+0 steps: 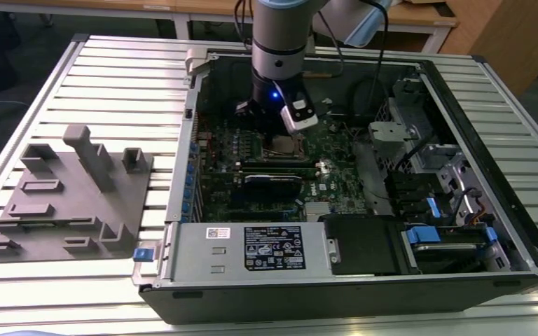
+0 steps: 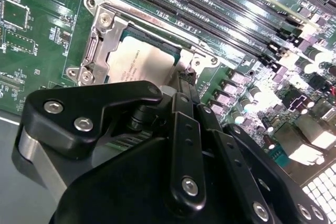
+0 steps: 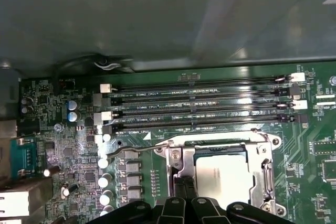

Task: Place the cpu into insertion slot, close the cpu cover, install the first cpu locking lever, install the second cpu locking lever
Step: 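Close the cpu cover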

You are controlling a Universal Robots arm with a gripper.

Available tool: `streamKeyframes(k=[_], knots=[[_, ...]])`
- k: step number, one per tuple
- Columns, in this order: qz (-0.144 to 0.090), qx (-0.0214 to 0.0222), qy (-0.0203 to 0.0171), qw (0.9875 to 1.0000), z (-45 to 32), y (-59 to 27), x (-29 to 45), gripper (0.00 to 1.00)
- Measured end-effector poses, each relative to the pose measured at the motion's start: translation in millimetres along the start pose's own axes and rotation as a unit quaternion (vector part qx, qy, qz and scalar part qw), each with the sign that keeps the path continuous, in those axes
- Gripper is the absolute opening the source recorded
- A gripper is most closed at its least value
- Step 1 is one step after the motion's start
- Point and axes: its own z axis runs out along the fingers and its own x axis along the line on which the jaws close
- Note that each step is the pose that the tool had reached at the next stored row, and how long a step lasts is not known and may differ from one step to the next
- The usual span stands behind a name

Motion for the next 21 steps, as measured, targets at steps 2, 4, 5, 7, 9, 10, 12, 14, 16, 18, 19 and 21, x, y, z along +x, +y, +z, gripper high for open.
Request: streamKeyframes(k=[2, 4, 5, 7, 9, 10, 12, 14, 16, 18, 19, 21], knots=[[0.000, 0.0000, 0.0000, 1.0000, 1.4, -0.1, 0.2, 0.11], [0.000, 0.0002, 0.0001, 1.0000, 2.2, -0.2, 0.5, 0.11], [0.000, 0.0003, 0.0001, 1.0000, 2.2, -0.2, 0.5, 0.11], [0.000, 0.0002, 0.0001, 1.0000, 2.3, -0.2, 0.5, 0.11], [0.000, 0.0000, 0.0001, 1.0000, 2.5, -0.1, 0.5, 0.11], [0.000, 0.0000, 0.0000, 1.0000, 2.4, -0.1, 0.5, 0.11], [0.000, 0.0001, 0.0000, 1.0000, 2.5, -0.1, 0.5, 0.11], [0.000, 0.0001, 0.0000, 1.0000, 2.5, -0.1, 0.5, 0.11], [0.000, -0.0001, 0.0000, 1.0000, 2.5, -0.1, 0.4, 0.11], [0.000, -0.0003, -0.0002, 1.0000, 1.9, 0.0, 0.4, 0.11], [0.000, -0.0002, -0.0001, 1.0000, 1.4, 0.0, 0.4, 0.11], [0.000, -0.0001, -0.0001, 1.0000, 0.0, 0.0, 0.4, 0.11]])
